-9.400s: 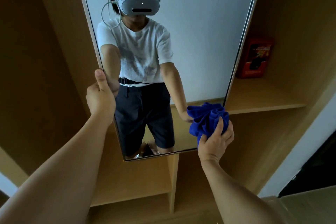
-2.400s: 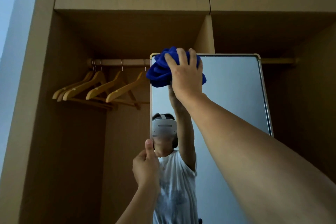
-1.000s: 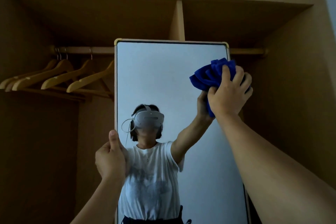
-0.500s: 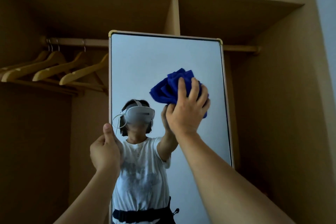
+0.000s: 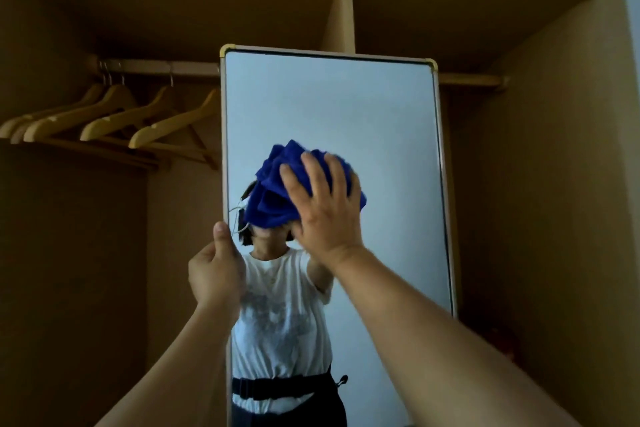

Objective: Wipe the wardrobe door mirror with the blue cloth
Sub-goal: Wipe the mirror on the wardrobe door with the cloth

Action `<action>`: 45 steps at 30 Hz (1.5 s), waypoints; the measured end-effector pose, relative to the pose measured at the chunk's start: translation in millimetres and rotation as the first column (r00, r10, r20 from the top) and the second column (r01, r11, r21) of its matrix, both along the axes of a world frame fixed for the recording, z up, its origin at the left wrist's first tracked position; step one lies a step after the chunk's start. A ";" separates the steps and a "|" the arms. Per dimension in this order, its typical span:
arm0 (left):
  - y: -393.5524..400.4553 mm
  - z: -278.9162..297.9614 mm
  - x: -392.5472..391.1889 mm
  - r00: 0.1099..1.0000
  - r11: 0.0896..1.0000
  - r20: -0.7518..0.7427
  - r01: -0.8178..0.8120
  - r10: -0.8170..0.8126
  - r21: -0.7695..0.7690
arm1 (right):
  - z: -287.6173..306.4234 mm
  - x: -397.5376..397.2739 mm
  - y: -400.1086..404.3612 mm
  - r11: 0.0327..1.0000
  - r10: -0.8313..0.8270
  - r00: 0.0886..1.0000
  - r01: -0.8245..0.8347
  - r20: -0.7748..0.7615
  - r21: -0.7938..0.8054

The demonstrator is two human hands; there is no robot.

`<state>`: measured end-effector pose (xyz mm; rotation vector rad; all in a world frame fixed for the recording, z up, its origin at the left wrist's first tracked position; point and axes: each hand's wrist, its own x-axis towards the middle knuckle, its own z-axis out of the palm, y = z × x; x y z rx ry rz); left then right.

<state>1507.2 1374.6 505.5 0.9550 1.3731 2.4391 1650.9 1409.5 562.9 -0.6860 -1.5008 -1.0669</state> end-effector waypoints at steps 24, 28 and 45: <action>-17.9 8.3 10.4 0.966 0.979 0.164 0.184 -0.197 0.090 | -62.0 -33.1 5.2 0.991 0.090 0.988 -0.101 0.123 0.090; -13.6 6.7 7.8 0.974 0.988 0.166 0.149 -0.152 0.030 | -95.9 -24.4 12.3 0.989 0.097 0.981 -0.114 0.170 0.094; -3.6 -3.7 -0.9 1.000 0.999 0.028 0.017 -0.015 -0.050 | -36.9 39.2 19.0 0.992 0.051 0.996 -0.060 0.074 0.115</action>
